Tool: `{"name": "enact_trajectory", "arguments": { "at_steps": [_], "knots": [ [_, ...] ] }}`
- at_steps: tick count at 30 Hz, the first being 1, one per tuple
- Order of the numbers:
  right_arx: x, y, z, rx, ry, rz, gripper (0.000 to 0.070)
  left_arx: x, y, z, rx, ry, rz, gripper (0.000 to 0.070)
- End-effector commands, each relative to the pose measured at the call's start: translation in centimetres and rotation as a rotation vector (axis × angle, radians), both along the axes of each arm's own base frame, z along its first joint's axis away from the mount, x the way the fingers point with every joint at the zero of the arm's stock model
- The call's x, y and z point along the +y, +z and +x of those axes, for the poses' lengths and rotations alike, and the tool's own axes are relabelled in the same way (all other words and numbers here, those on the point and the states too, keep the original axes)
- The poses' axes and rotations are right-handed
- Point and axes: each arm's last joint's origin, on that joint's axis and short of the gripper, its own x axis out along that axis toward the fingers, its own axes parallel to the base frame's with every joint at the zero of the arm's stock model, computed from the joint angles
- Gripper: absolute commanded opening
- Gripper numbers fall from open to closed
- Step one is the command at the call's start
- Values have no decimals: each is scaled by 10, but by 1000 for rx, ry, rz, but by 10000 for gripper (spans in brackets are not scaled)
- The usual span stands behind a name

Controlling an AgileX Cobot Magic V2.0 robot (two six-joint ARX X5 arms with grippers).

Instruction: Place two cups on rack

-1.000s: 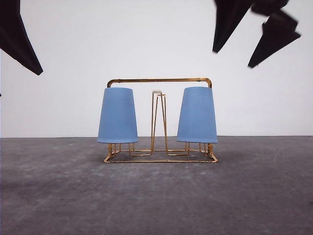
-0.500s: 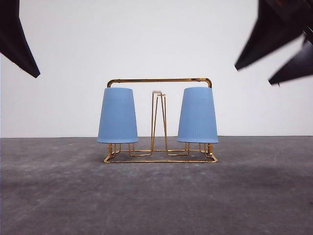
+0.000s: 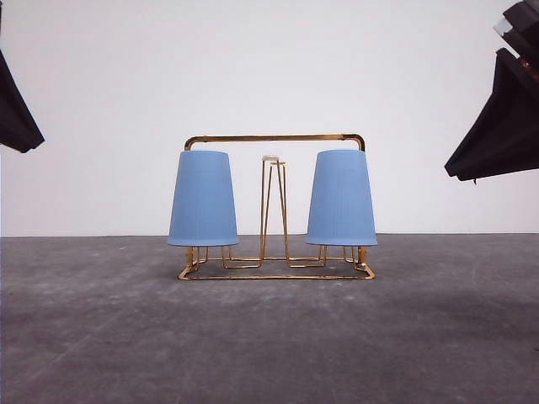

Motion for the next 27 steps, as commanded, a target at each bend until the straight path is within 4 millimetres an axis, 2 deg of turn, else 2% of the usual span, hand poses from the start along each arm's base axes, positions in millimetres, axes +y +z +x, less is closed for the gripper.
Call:
{"name": "enact_trajectory", "arguments": {
  "at_steps": [1,17,21,25,27],
  "knots": [
    [1,4,1,-11,0,12,35,-1,3,1,-96,-130,86,0],
    [1,4,1,-11,0,13,35,0,1,1,-134,-121,69,0],
    [1,4,1,-11,0,13,35,12,-23,-3,-283,-26,-16,0],
    [1,4,1,-12,0,13,35,30,-54,-19,-387,165,-200,0],
    [1,4,1,-12,0,13,35,39,-62,-27,-439,230,-247,0]
  ]
}}
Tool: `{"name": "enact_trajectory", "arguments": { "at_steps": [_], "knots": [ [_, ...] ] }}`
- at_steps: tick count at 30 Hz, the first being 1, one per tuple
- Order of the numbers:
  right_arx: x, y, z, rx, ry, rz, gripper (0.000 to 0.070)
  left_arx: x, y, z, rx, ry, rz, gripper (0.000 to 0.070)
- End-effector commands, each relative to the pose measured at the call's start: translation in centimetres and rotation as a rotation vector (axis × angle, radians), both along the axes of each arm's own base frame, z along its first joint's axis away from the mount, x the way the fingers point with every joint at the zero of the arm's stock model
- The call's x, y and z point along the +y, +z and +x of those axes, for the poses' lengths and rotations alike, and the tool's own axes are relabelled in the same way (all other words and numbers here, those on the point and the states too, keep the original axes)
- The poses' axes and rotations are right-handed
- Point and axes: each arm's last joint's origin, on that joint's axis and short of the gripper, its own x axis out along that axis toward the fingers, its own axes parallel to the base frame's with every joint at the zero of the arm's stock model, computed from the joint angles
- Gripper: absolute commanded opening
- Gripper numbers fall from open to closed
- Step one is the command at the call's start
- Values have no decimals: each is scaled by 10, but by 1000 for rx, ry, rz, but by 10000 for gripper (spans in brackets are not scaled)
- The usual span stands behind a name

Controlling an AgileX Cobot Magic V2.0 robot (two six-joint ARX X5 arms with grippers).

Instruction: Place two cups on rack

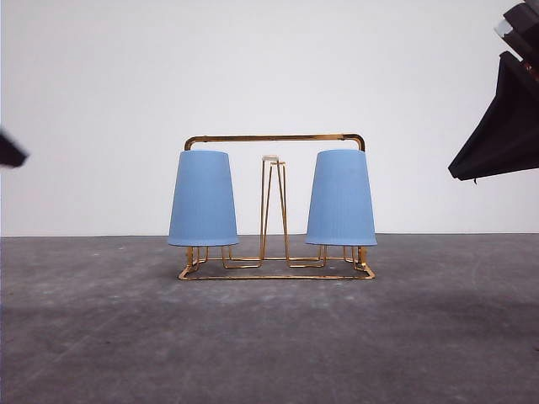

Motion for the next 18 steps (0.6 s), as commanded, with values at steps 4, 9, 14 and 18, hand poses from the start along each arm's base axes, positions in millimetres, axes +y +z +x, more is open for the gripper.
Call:
{"name": "enact_trajectory", "arguments": {
  "at_steps": [4,9,14,18],
  "knots": [
    [1,4,1,-12,0,13,35,14,-7,-14,-129,132,-109,0],
    [1,4,1,-12,0,13,35,24,-22,-19,-208,288,-108,0],
    [1,4,1,-12,0,13,35,28,-30,-19,-227,418,-90,0],
    [1,4,1,-11,0,13,35,28,-38,-17,-210,437,-83,0]
  ]
}}
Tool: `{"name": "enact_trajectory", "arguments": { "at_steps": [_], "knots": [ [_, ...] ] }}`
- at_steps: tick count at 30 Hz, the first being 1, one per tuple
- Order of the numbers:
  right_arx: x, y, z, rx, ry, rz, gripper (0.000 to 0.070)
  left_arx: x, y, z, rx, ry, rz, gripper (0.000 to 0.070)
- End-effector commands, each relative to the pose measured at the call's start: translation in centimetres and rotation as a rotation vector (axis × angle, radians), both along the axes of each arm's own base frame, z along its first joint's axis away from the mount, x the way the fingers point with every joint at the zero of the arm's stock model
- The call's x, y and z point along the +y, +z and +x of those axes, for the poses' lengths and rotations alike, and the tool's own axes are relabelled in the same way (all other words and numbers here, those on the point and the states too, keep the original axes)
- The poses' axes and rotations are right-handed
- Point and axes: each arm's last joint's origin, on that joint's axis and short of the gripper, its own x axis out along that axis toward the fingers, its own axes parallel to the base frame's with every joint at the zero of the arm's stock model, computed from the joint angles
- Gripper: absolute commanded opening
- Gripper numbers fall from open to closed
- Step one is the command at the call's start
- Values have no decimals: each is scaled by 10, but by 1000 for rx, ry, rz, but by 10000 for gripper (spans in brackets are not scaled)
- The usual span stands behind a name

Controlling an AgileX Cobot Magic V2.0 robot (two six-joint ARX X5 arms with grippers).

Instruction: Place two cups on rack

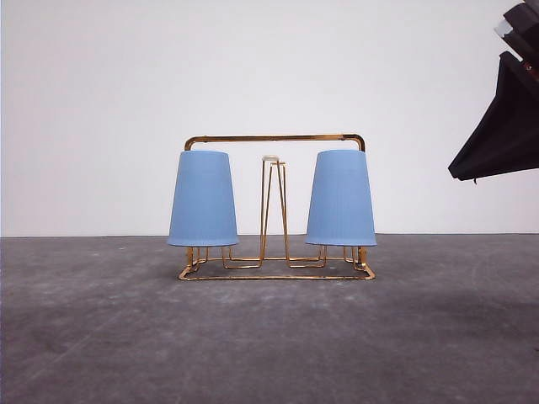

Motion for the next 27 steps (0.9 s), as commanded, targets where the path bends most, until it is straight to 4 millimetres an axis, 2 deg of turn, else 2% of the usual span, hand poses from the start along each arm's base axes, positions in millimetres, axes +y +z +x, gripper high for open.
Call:
{"name": "enact_trajectory", "arguments": {
  "at_steps": [1,24,27],
  "knots": [
    [1,4,1,-11,0,13,35,0,-4,1,9,5,-8,0],
    [1,5,1,-16,0,13,35,0,-4,1,12,7,-28,0],
    [-3,4,-2,-110,4,-89,35,0,-4,1,12,7,-28,0]
  ]
}}
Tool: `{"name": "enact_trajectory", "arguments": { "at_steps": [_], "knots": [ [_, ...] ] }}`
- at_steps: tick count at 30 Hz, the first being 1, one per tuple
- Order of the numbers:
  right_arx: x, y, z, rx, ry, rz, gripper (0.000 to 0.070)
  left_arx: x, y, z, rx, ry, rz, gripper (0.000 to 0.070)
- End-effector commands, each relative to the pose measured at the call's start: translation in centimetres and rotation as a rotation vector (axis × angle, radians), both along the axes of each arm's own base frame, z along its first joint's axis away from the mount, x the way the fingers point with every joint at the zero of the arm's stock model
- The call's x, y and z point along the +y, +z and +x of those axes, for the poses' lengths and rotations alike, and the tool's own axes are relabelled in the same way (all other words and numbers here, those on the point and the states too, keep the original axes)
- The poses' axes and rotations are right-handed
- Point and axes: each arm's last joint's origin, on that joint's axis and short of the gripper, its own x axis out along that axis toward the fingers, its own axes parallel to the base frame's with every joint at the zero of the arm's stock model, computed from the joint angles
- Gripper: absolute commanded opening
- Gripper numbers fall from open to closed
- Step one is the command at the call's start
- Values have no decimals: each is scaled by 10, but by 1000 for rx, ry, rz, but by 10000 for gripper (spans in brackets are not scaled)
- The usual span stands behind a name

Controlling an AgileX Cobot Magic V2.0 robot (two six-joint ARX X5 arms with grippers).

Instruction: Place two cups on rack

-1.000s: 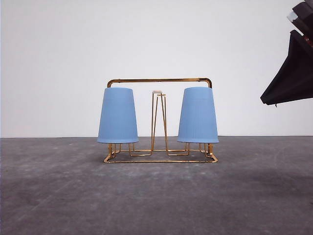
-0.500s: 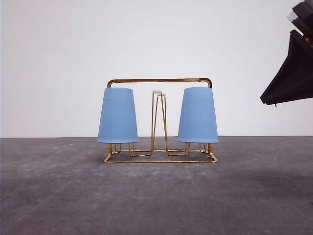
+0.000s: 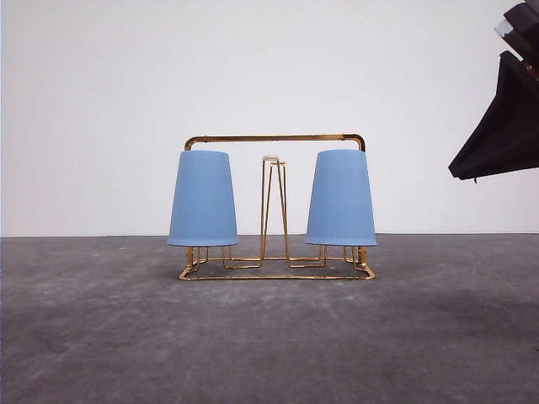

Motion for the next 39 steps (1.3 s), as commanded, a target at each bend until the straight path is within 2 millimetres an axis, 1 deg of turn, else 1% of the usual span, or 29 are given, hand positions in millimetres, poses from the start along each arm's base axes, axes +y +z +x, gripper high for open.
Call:
{"name": "enact_trajectory", "arguments": {
  "at_steps": [1,6,9,13,17,24,39],
  "knots": [
    [-4,0,-3,-90,-17,-74,35,0,-4,1,3,5,-8,0],
    [-26,-22,-24,-193,-246,-109,35,0,-3,1,3,5,-8,0],
    [-38,-36,-35,-266,-321,-92,35,0,-4,1,3,4,-8,0],
    [-50,-52,-43,-324,-418,-86,35,0,-3,1,3,4,-8,0],
    [-60,-64,-48,-351,-517,-71,35,0,-3,1,3,4,-8,0],
    [-68,-58,-54,-426,-594,-67,35,0,-3,1,3,4,-8,0],
    [-68,-58,-53,-428,-601,-64,35,0,-3,1,3,5,-8,0]
  ]
}}
